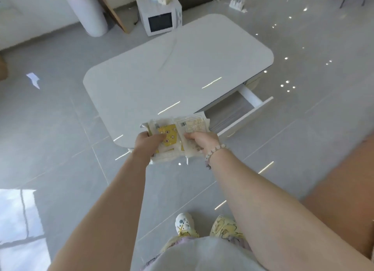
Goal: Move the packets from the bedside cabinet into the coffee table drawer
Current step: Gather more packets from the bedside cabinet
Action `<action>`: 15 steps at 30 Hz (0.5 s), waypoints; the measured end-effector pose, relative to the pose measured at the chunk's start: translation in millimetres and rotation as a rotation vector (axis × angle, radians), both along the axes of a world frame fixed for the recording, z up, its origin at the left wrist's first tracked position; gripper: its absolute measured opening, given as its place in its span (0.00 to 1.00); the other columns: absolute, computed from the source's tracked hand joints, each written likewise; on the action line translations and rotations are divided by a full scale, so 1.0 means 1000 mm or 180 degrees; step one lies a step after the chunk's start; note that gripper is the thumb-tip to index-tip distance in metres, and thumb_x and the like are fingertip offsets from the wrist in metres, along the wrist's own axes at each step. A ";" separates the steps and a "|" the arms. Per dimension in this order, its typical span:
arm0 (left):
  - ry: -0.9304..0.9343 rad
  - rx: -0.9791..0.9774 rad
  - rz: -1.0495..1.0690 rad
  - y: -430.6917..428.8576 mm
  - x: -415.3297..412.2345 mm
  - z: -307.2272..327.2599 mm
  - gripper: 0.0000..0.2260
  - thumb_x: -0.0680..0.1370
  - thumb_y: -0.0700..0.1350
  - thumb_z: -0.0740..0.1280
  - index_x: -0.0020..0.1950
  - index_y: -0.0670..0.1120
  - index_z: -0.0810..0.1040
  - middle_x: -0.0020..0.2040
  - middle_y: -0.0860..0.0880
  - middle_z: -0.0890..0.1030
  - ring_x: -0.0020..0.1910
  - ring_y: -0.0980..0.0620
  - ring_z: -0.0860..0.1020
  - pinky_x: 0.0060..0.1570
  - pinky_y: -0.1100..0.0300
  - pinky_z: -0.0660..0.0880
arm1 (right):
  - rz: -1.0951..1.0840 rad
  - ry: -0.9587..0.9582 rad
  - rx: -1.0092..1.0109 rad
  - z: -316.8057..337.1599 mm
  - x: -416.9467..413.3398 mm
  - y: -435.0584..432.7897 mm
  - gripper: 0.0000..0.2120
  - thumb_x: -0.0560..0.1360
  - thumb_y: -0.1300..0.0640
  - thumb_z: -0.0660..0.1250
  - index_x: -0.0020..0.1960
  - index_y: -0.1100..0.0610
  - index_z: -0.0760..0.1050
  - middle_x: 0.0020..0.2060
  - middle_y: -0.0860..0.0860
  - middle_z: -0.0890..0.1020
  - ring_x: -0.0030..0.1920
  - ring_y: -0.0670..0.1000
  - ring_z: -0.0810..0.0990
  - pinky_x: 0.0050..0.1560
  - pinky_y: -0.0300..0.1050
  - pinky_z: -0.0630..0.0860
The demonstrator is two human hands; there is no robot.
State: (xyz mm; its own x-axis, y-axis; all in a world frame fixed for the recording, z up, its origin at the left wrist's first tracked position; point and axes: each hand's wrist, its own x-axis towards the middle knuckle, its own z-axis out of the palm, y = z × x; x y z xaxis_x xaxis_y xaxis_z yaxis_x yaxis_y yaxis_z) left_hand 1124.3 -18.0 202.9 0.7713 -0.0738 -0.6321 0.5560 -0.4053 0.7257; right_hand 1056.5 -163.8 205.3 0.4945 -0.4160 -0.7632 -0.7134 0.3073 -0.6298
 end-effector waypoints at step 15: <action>0.0207 0.0150 -0.0293 -0.171 0.059 -0.030 0.04 0.74 0.40 0.68 0.48 0.43 0.76 0.49 0.43 0.81 0.52 0.41 0.80 0.57 0.46 0.76 | -0.0235 0.0192 0.0155 -0.034 0.055 -0.167 0.11 0.70 0.55 0.72 0.47 0.59 0.74 0.37 0.50 0.78 0.34 0.49 0.76 0.36 0.40 0.73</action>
State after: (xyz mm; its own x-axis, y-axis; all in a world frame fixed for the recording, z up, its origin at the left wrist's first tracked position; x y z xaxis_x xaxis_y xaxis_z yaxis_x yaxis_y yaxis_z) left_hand 1183.6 -189.1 172.4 0.7200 -0.1115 -0.6850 0.5600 -0.4896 0.6683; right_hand 1111.2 -331.3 171.7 0.4165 -0.4113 -0.8108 -0.7237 0.3898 -0.5695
